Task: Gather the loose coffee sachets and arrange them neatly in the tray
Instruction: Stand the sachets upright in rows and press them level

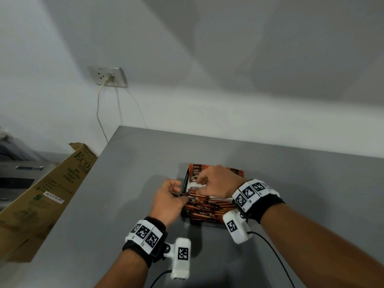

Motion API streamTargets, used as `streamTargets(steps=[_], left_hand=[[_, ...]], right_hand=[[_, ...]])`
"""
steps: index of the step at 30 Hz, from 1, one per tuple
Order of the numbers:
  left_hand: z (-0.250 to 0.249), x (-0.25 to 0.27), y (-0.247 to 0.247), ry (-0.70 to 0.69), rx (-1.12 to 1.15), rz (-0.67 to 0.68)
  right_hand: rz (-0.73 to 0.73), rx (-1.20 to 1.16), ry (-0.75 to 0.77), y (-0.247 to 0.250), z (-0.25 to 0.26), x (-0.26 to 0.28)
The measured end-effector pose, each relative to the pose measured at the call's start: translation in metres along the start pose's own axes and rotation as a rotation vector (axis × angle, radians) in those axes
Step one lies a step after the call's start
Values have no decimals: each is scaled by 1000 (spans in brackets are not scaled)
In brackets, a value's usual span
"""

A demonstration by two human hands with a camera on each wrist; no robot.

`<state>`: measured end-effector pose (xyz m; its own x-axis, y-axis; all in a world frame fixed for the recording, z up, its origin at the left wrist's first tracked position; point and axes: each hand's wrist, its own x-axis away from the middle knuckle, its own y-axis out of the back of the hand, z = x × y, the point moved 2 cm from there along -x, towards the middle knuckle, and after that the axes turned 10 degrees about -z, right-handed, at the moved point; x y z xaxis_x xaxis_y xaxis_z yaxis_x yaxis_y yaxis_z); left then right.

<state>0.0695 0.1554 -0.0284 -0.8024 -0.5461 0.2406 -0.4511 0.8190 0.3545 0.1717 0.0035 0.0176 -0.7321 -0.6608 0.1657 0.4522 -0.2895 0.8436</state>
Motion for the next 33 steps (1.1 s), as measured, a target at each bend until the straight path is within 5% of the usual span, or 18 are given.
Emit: streamTargets(steps=[12,33], left_hand=[[1,2,-3,-15,-42,10],[-1,1,-5,17,-28,24]], right_hand=[[23,-53,-66,-18,-6,3],[-230,68,16,-17,-14,8]])
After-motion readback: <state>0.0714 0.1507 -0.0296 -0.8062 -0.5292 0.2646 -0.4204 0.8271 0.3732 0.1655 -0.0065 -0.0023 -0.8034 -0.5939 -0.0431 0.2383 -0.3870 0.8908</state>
